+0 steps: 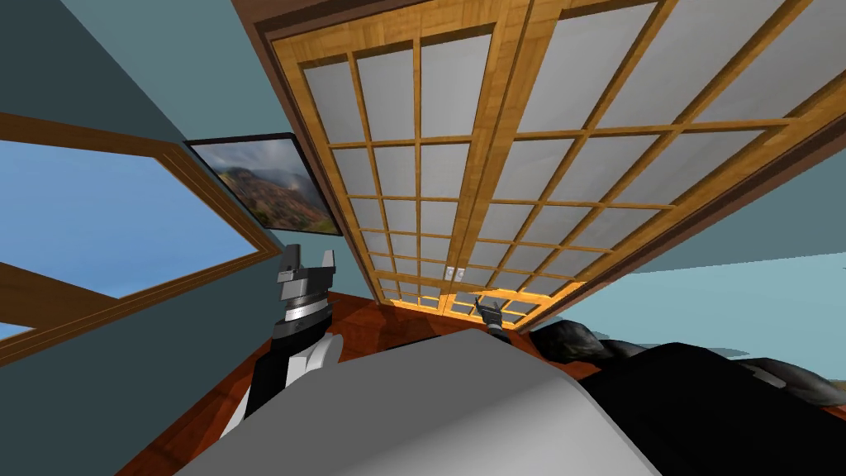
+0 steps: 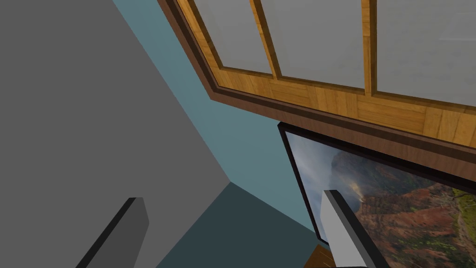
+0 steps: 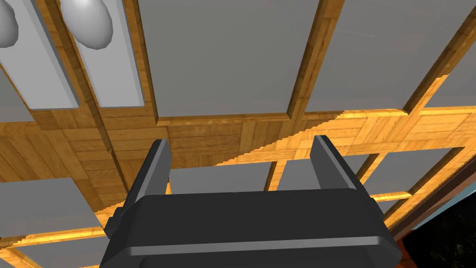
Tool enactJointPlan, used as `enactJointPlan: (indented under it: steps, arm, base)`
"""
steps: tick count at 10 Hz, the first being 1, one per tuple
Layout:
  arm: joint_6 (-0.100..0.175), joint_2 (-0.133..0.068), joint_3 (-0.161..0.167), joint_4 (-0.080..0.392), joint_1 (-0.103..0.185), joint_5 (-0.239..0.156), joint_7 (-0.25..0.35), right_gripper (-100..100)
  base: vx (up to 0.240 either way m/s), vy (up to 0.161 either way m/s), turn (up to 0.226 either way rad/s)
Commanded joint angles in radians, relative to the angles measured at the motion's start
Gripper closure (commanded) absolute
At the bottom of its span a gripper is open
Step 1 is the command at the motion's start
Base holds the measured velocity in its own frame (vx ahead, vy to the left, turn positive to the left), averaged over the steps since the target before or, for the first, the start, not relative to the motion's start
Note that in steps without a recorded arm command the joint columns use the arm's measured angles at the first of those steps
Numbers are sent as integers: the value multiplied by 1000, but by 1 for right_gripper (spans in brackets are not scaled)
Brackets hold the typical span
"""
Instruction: Pull the door open
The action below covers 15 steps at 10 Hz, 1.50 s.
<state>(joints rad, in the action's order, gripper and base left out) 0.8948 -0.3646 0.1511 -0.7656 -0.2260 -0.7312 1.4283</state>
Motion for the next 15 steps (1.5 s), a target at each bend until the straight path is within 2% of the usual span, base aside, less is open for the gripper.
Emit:
enactJointPlan:
  steps: [1,2,3,5,6,7,8,13,14,15]
  arm:
    - [-7,4,3,-27,18,2,-5,-100]
    - [-7,8,6,-34,31,4,-4,-100]
    - [-7,8,6,-34,31,4,-4,-100]
    - [-6,16,15,-51,64,11,-3,-100]
    - [-6,17,17,-55,70,12,-3,-100]
    - [-8,16,15,-55,62,11,-6,-100]
    - [-8,16,15,-55,62,11,-6,100]
    - [-8,16,15,-55,62,11,-6,100]
    - [-13,19,18,-46,43,11,-6,100]
    - [-13,17,17,-43,37,11,-6,100]
  base:
    - [199,-25,107]
    - [196,-17,98]
    - [133,-12,30]
    - [155,13,103]
    - [203,2,94]
    - [83,-3,20]
    - [-11,5,1]
    - [-13,7,7]
    - [-90,14,-20]
    - [-147,25,-48]
